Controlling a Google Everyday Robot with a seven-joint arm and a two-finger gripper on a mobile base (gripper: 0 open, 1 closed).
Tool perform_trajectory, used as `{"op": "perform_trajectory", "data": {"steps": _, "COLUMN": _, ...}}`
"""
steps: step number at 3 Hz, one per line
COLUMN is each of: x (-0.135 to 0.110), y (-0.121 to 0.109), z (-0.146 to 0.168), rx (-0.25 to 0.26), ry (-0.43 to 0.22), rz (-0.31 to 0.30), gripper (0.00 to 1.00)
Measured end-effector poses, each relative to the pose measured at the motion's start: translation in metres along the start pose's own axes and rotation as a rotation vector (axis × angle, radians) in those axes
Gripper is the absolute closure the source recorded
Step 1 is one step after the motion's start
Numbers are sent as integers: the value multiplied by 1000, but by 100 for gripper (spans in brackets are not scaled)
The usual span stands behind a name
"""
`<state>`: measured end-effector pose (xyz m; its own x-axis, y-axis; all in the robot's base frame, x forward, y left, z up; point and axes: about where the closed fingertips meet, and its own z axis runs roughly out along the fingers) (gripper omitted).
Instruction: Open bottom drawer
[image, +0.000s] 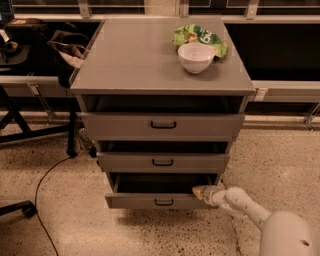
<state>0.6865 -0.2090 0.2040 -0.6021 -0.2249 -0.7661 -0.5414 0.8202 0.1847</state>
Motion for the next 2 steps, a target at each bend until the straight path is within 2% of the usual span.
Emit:
{"op": "perform_trajectory", "data": {"steps": 1, "x": 4, "y": 3, "z": -4, "rx": -17, "ry": 15, "rz": -2, "gripper": 100}}
{"op": "perform_trajectory", "data": {"steps": 2, "x": 18, "y": -5, "z": -14, "rx": -9, "ry": 30, "rz": 3, "gripper": 100}}
